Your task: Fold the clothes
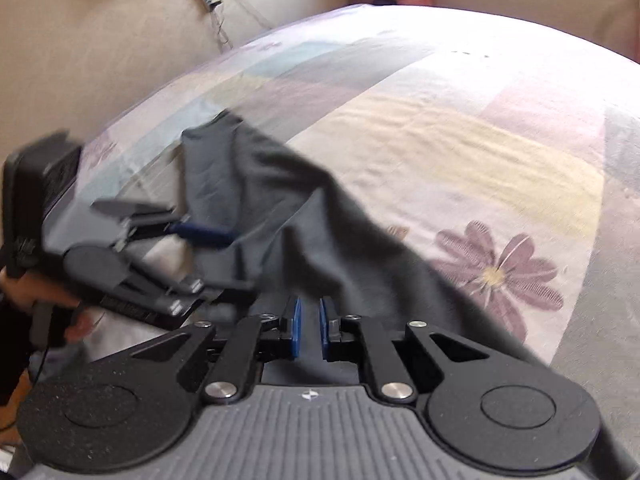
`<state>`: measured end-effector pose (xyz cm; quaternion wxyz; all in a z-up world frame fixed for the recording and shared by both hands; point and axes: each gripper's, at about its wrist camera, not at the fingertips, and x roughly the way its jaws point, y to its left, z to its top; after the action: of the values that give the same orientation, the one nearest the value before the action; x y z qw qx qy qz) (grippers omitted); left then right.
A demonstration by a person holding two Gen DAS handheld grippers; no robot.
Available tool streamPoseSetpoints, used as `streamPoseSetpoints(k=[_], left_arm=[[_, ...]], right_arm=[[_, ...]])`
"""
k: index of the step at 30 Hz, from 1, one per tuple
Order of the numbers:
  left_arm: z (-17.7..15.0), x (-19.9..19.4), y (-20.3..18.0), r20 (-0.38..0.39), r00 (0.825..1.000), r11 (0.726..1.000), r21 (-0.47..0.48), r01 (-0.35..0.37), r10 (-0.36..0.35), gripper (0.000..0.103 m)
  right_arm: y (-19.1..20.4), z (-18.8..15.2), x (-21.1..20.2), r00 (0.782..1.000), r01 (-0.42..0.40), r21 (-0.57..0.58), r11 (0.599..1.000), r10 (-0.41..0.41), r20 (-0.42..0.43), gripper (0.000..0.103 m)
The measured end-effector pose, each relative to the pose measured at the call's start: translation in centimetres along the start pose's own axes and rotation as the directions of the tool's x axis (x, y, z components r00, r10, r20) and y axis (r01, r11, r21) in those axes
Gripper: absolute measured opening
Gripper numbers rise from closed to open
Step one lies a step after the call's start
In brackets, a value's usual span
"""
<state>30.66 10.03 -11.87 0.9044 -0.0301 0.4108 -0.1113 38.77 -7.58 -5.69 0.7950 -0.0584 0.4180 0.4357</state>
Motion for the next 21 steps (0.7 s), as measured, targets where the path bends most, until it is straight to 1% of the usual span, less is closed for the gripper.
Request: streamPoseSetpoints(k=[3, 5, 6, 8, 11, 12, 13, 14, 15, 16, 18, 20, 21], left_arm=[[-0.1, -1.3, 0.4, 0.002, 1.0, 1.0, 0.003, -0.004, 0.004, 0.077], [-0.1, -2.1, 0.6, 0.004, 1.0, 1.0, 0.005, -0.006, 0.006, 0.077], [-0.2, -2.5, 0.7, 0.005, 1.0, 1.0, 0.006, -0.008, 0.008, 0.077], [0.1, -3.2, 1.2, 0.019, 1.0, 1.0, 0.003, -0.007, 0.007, 0.077], [1.9, -3.1, 2.8, 0.076, 0.997, 0.999, -0.036, 0.016, -0.014, 0.077], [2.3, -2.5, 3.3, 0.083, 0.996, 0.998, -0.058, 0.029, -0.024, 0.077], [2.6, -1.8, 3.8, 0.076, 0.996, 0.996, -0.083, 0.043, -0.037, 0.077], [2.6, -0.8, 4.2, 0.051, 0.998, 0.993, -0.111, 0.047, -0.042, 0.077], [2.4, 0.1, 4.6, 0.017, 0.999, 0.989, -0.14, 0.04, -0.038, 0.077], [2.2, 0.5, 4.7, 0.007, 0.999, 0.988, -0.15, 0.038, -0.037, 0.077], [1.6, 0.4, 4.6, 0.021, 0.999, 0.989, -0.142, 0.04, -0.037, 0.078], [1.3, -0.1, 4.6, 0.008, 0.999, 0.987, -0.157, 0.039, -0.038, 0.078], [1.2, -0.2, 4.7, 0.006, 0.999, 0.987, -0.157, 0.04, -0.04, 0.078]], right_arm=[[-1.3, 2.5, 2.2, 0.999, 0.014, 0.008, 1.0, -0.015, 0.04, 0.011], [-1.4, 3.3, 4.6, 0.999, 0.009, -0.003, 1.0, -0.009, 0.038, 0.011], [-1.4, 3.6, 5.9, 0.999, 0.006, -0.007, 1.0, -0.006, 0.032, 0.011], [-0.9, 3.0, 8.0, 0.999, -0.028, -0.011, 1.0, 0.028, -0.041, 0.011], [0.4, 1.6, 7.6, 0.998, -0.051, -0.064, 0.997, 0.048, -0.046, 0.011], [0.2, 1.8, 7.3, 0.996, -0.068, -0.046, 0.997, 0.065, -0.059, 0.011], [0.0, 1.9, 7.0, 0.994, -0.086, -0.029, 0.996, 0.083, -0.071, 0.011], [-0.2, 2.1, 6.7, 0.992, -0.1, -0.014, 0.995, 0.098, -0.078, 0.011], [-0.5, 2.5, 6.2, 0.994, -0.094, -0.012, 0.995, 0.094, -0.056, 0.011], [-0.8, 2.8, 5.7, 0.996, -0.089, -0.01, 0.996, 0.089, -0.032, 0.012], [-1.9, 3.7, 4.9, 0.997, -0.07, 0.01, 0.998, 0.069, 0.029, 0.013], [-3.1, 4.4, 5.0, 0.998, -0.013, 0.029, 1.0, 0.011, 0.061, 0.014], [-3.7, 4.5, 5.5, 0.998, 0.007, 0.04, 0.999, -0.009, 0.054, 0.014]])
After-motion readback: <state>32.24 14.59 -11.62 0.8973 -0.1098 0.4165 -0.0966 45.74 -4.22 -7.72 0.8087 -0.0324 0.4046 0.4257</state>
